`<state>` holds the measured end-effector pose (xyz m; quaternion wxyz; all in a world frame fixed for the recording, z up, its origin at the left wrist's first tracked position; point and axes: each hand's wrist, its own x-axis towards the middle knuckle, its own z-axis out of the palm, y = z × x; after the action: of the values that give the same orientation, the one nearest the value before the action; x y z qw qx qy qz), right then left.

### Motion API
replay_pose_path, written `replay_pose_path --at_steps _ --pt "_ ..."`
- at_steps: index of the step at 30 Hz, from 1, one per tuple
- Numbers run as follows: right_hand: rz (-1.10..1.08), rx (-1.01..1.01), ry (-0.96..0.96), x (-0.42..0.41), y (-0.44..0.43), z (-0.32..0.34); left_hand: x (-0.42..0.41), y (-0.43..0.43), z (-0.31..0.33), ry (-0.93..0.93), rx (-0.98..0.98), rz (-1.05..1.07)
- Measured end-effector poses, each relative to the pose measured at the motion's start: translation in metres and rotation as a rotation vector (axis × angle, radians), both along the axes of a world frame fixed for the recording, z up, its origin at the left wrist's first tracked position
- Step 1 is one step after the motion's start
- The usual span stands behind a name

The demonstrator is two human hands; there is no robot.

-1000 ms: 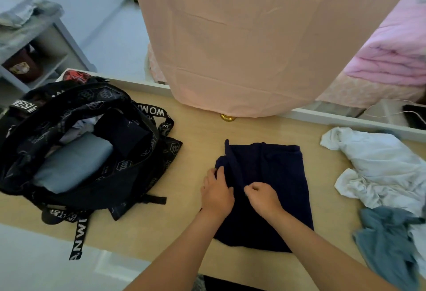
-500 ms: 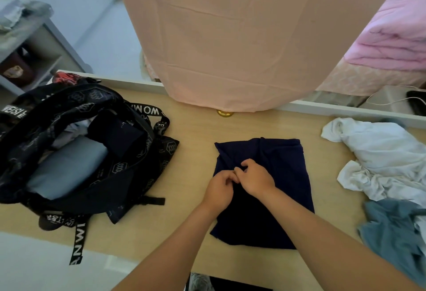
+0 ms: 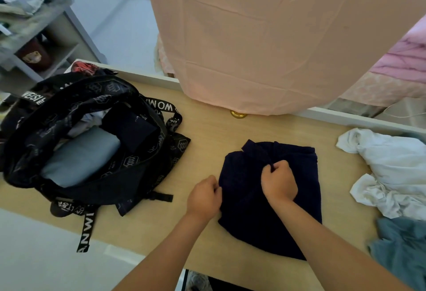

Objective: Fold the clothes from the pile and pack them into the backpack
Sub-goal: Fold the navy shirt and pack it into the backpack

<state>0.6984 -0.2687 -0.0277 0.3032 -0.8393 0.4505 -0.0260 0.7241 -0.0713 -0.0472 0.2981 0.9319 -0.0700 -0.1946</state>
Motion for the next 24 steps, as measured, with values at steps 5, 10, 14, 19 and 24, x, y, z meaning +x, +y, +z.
replay_pose_path --at_steps 5,10,14,19,24 --pt "0.361 -0.384 -0.046 -0.005 -0.005 -0.006 0.011 0.002 -0.003 0.443 -0.288 0.413" --pt "1.119 -0.364 -0.062 0.043 0.027 -0.003 0.026 -0.001 0.002 0.567 -0.25 0.153" --pt "1.476 -0.591 0.334 0.075 0.037 0.001 0.031 -0.005 0.005 0.3 -0.097 -0.017" --pt "1.464 -0.495 0.21 0.066 0.003 0.009 0.017 0.001 0.002 -0.029 -0.173 -0.301" --pt "1.414 -0.376 0.255 0.019 -0.037 0.005 0.0 -0.004 -0.017 0.084 -0.128 -0.38"
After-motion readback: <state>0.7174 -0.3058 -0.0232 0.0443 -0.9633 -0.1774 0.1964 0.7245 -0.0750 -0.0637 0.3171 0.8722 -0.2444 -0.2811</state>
